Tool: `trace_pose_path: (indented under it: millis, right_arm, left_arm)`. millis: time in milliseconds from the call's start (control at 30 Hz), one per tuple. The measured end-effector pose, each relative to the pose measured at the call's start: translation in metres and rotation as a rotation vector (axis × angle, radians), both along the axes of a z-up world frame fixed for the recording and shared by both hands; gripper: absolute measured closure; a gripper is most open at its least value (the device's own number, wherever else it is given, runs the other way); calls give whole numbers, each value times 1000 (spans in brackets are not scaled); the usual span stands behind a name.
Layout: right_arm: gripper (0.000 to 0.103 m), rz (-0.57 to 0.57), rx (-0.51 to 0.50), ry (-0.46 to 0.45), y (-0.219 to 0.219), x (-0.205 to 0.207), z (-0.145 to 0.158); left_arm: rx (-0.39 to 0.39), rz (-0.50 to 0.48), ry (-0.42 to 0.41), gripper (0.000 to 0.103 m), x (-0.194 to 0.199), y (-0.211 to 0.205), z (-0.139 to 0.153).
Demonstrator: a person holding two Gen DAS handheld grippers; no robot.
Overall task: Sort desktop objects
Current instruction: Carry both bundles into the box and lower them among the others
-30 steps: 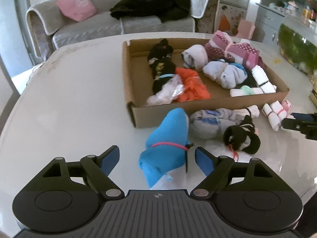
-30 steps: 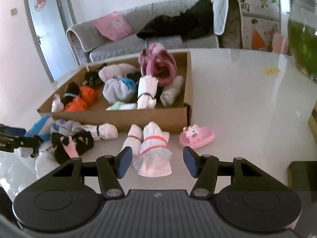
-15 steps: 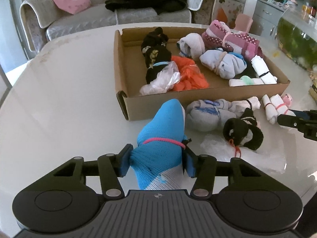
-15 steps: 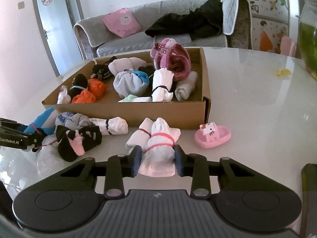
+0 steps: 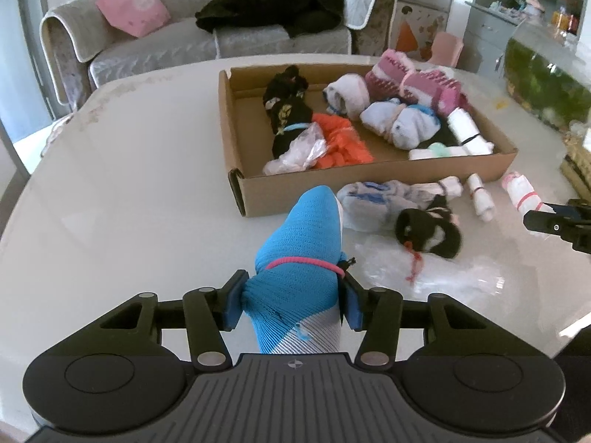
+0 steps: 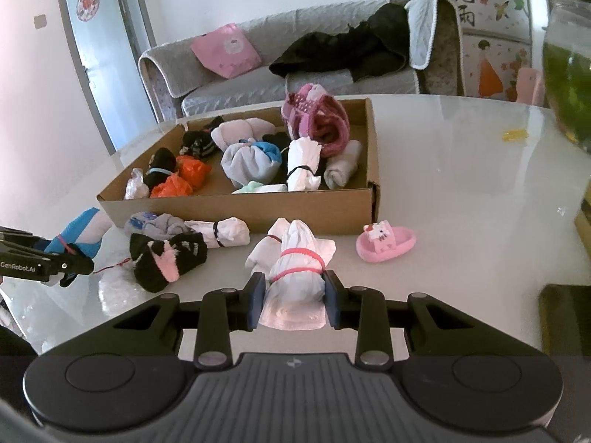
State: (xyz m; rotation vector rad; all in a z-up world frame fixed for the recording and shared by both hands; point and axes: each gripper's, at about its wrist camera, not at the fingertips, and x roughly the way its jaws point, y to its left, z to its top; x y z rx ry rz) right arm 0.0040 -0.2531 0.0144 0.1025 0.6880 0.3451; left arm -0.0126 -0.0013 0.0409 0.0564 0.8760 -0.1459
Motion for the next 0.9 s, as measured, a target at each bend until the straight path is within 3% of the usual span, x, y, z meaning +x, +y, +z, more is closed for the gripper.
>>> trace_pose_path:
  millis: [267, 533, 900]
  right_arm:
    - [73, 1, 30, -102, -6, -7, 51]
    - [73, 72, 26, -210, 27, 52, 95]
    - [73, 146, 0, -164, 70, 126, 81]
  left_arm:
    - [-14, -22, -91, 44, -15, -5, 50]
    - [-44, -4, -171, 44, 39, -16, 98]
    - [-81, 41, -90, 44, 132, -16, 79]
